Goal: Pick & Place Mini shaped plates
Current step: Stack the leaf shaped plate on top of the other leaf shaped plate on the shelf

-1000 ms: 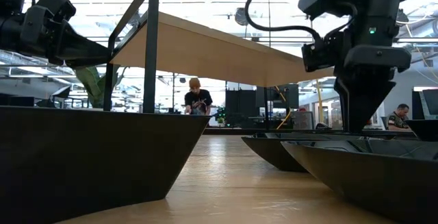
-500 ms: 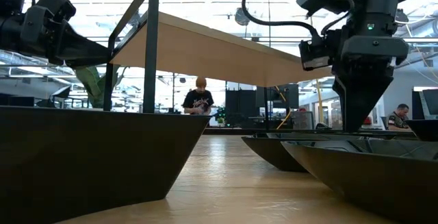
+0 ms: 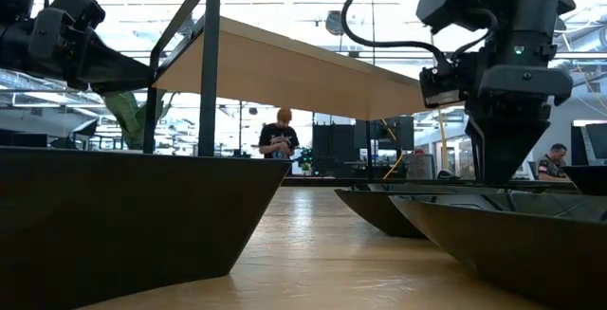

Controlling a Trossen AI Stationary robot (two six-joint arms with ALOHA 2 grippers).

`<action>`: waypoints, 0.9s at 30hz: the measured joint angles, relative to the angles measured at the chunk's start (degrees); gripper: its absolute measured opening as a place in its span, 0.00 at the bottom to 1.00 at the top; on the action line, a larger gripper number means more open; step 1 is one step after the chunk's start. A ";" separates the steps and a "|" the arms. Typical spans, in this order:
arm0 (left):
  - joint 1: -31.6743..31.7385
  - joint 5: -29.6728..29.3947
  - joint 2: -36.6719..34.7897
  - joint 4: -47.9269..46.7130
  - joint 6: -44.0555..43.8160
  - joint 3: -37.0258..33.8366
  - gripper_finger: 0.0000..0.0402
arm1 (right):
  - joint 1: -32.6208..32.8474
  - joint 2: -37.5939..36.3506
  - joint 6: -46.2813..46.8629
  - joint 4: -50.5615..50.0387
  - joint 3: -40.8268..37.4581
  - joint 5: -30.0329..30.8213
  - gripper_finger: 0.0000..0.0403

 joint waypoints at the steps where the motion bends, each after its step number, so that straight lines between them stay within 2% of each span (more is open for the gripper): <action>1: -0.01 0.02 0.00 0.00 0.00 0.00 0.52 | 0.00 0.00 0.00 0.22 0.00 0.06 0.27; 11: -0.01 0.00 0.00 0.00 0.02 0.00 0.52 | -0.04 0.00 -1.51 1.85 0.00 0.07 0.25; 27: -0.01 0.00 0.00 0.00 0.02 0.00 0.52 | -0.04 -0.07 -3.07 1.58 0.00 0.09 0.01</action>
